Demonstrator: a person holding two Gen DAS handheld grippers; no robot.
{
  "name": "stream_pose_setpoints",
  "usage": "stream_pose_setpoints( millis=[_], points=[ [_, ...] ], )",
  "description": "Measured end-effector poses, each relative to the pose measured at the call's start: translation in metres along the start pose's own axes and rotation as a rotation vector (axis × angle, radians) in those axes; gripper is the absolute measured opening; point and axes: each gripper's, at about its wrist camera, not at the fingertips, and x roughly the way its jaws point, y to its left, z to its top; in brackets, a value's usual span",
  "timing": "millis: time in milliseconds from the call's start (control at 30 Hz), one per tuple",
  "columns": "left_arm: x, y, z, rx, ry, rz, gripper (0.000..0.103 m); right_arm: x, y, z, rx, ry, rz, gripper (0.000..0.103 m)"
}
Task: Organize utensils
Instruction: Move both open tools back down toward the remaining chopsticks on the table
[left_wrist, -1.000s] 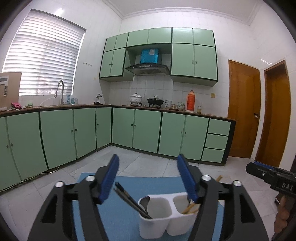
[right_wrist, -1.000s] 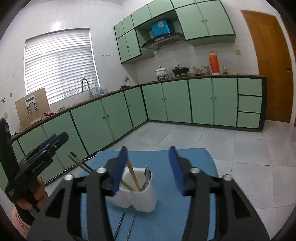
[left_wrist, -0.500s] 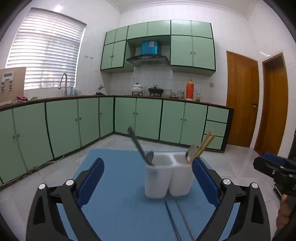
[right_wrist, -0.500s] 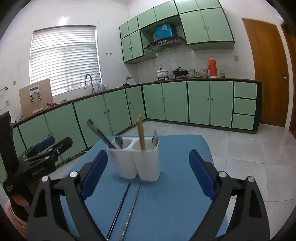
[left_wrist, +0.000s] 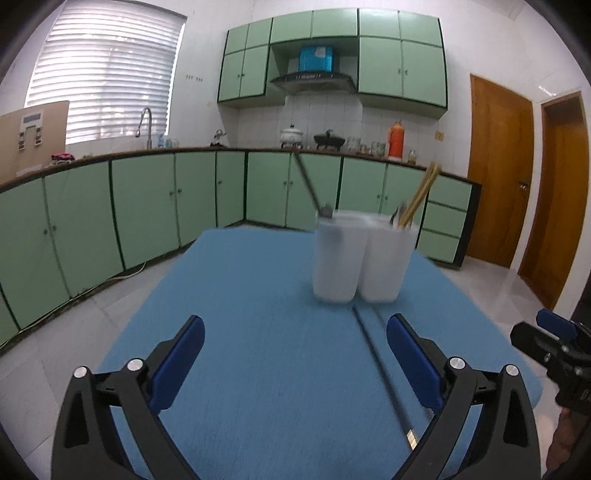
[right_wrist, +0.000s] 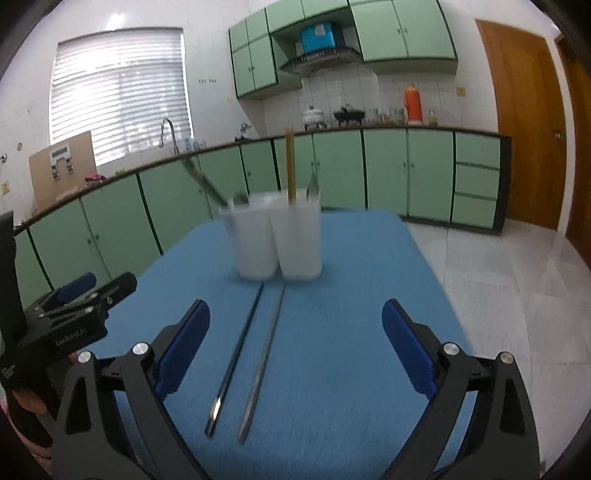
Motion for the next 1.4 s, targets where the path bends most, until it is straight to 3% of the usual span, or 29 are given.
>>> stream_pose_setpoints(
  millis=[233, 667, 967, 1400],
  points=[
    [-0.003, 0.005, -0.041, 0.006, 0.047, 0.031, 0.097, 0.004, 0.009, -0.046, 0.020, 0.052, -0.021, 0.090],
    [-0.013, 0.005, -0.070, 0.020, 0.070, 0.055, 0.097, 0.011, 0.039, -0.091, -0.046, 0.078, -0.031, 0.051],
    [-0.015, 0.005, -0.071, 0.018, 0.065, 0.052, 0.097, 0.015, 0.046, -0.098, -0.057, 0.067, -0.041, 0.032],
    [-0.016, 0.003, -0.073, 0.007, 0.068, 0.036, 0.097, 0.022, 0.055, -0.099, -0.101, 0.036, -0.083, 0.017]
  ],
)
